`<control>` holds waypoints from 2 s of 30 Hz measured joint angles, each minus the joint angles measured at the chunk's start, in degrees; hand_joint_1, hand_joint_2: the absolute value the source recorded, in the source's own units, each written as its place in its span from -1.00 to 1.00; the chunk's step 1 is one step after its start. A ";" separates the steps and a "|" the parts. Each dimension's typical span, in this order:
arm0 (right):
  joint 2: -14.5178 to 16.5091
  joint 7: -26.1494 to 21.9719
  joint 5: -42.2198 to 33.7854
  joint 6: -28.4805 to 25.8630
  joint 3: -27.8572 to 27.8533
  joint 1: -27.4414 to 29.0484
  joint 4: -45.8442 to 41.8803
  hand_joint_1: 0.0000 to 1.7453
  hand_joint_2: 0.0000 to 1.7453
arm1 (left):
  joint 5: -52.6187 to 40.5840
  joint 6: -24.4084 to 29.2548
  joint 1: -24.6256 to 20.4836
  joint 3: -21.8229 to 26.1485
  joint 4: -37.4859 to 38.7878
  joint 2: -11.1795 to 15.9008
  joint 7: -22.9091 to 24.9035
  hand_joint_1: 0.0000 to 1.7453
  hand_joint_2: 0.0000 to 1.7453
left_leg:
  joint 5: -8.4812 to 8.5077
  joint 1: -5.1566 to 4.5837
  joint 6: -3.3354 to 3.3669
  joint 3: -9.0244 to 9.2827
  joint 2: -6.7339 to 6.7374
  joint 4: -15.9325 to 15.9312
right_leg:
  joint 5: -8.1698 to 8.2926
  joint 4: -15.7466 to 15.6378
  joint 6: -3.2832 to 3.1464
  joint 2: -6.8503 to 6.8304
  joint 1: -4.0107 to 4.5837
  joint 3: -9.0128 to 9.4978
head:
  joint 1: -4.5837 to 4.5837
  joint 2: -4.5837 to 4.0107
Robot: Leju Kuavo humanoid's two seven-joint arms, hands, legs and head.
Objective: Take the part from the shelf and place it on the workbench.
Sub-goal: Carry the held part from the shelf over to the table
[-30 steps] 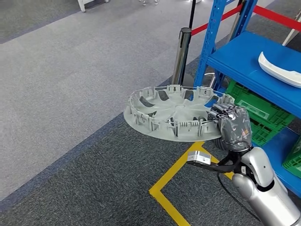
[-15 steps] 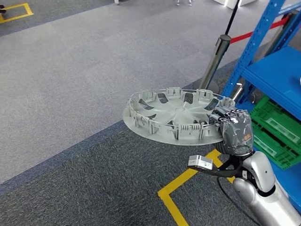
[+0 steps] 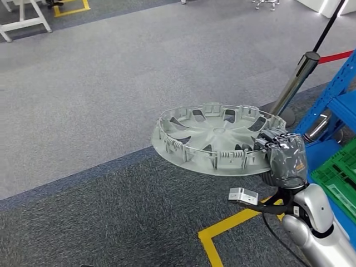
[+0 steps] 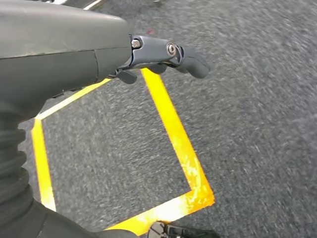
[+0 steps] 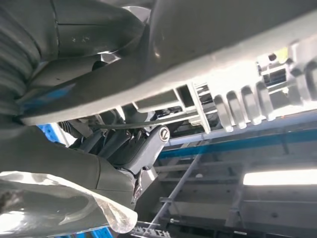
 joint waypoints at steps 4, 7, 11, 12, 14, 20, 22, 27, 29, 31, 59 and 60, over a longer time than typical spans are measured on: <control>-0.04 -0.02 0.01 -0.01 -0.14 0.23 -0.21 1.00 1.00 | -0.02 -0.03 -0.26 -0.14 0.02 -0.08 0.00 -1.00 1.00 | -5.70 0.39 -0.83 -6.14 4.55 13.15 | -0.55 -0.09 -0.85 -3.05 0.52 0.75 | -0.40 0.00; -0.04 -0.02 0.01 0.00 -0.15 0.29 -0.22 1.00 1.00 | -0.02 -0.04 -0.12 -0.19 0.05 -0.09 0.01 -1.00 1.00 | -2.06 0.39 -0.47 -4.27 5.27 9.22 | -1.12 -0.10 -0.87 -5.24 0.74 1.49 | -0.41 0.00; -0.05 -0.02 0.01 -0.02 -0.24 0.26 -0.38 1.00 1.00 | -0.04 -0.04 -0.28 -0.27 0.08 -0.07 0.00 -1.00 1.00 | 1.24 -0.90 0.80 1.17 8.29 -1.88 | -1.77 -0.39 -0.17 -7.59 1.04 2.27 | -0.39 0.00; -0.06 -0.02 0.01 -0.02 -0.25 0.25 -0.39 1.00 1.00 | -0.04 -0.04 -0.24 -0.30 0.08 -0.06 0.00 -1.00 1.00 | 1.28 -1.06 1.07 1.12 7.83 -2.18 | -1.81 -0.56 0.14 -8.14 1.10 2.40 | -0.41 0.00; -0.07 -0.02 0.02 -0.01 -0.23 0.30 -0.49 1.00 1.00 | -0.01 -0.03 -0.04 -0.36 0.08 -0.04 0.00 -1.00 1.00 | 1.64 -0.77 1.67 1.52 6.60 -3.09 | -2.34 -0.62 0.70 -8.07 0.96 2.50 | -0.36 0.00; -0.32 -0.02 -0.01 -0.01 -0.33 0.41 -0.66 1.00 1.00 | 0.02 -0.03 -0.21 -0.56 0.08 -0.22 0.00 -1.00 1.00 | 2.06 -0.28 2.50 2.28 2.85 -4.08 | -7.96 15.07 1.37 -1.84 0.68 -6.31 | 0.14 0.00; -0.33 -0.02 -0.01 0.00 -0.32 0.52 -0.65 1.00 1.00 | 0.03 -0.04 -0.19 -0.58 0.08 -0.28 0.00 -1.00 1.00 | 1.91 -0.11 2.30 2.33 1.27 -3.77 | -4.29 11.45 1.53 -1.53 0.50 -5.57 | 0.15 0.00; -0.36 -0.04 0.01 -0.07 -0.32 0.46 -0.75 1.00 1.00 | 0.02 -0.04 -0.19 -0.58 0.08 -0.22 0.00 -1.00 1.00 | 1.42 0.24 0.74 1.36 -2.12 -2.29 | -0.19 0.05 1.17 2.02 0.11 -0.03 | 0.19 0.00; -0.37 -0.02 0.01 -0.09 -0.29 0.42 -0.78 1.00 1.00 | 0.03 -0.04 0.06 -0.58 0.08 -0.19 0.00 -1.00 1.00 | 1.43 0.34 0.23 1.04 -2.44 -2.17 | -0.02 -0.03 0.50 0.76 0.17 0.18 | 0.07 0.00; -0.38 -0.01 0.02 -0.09 -0.33 0.42 -0.81 1.00 1.00 | 0.03 -0.04 0.06 -0.58 0.09 -0.17 0.01 -1.00 1.00 | -0.34 0.22 -0.28 -0.31 0.30 0.77 | 0.00 -0.28 -0.15 -0.64 0.15 0.50 | -0.22 0.00; -0.54 0.64 1.35 -0.20 -2.52 4.25 -2.63 1.00 1.00 | -1.98 -0.50 -0.05 -2.11 0.16 -0.28 0.96 -1.00 1.00 | 1.29 0.29 0.54 1.12 -3.30 -2.14 | 0.25 0.24 0.70 1.41 0.07 -0.69 | 0.30 0.00; -0.54 0.66 1.37 -0.20 -2.61 4.27 -2.67 1.00 1.00 | -1.98 -0.50 0.08 -2.12 0.17 -0.25 0.96 -1.00 1.00 | 1.04 0.24 0.28 0.94 -2.79 -1.81 | 0.31 0.08 0.38 0.78 0.06 -0.52 | 0.25 0.00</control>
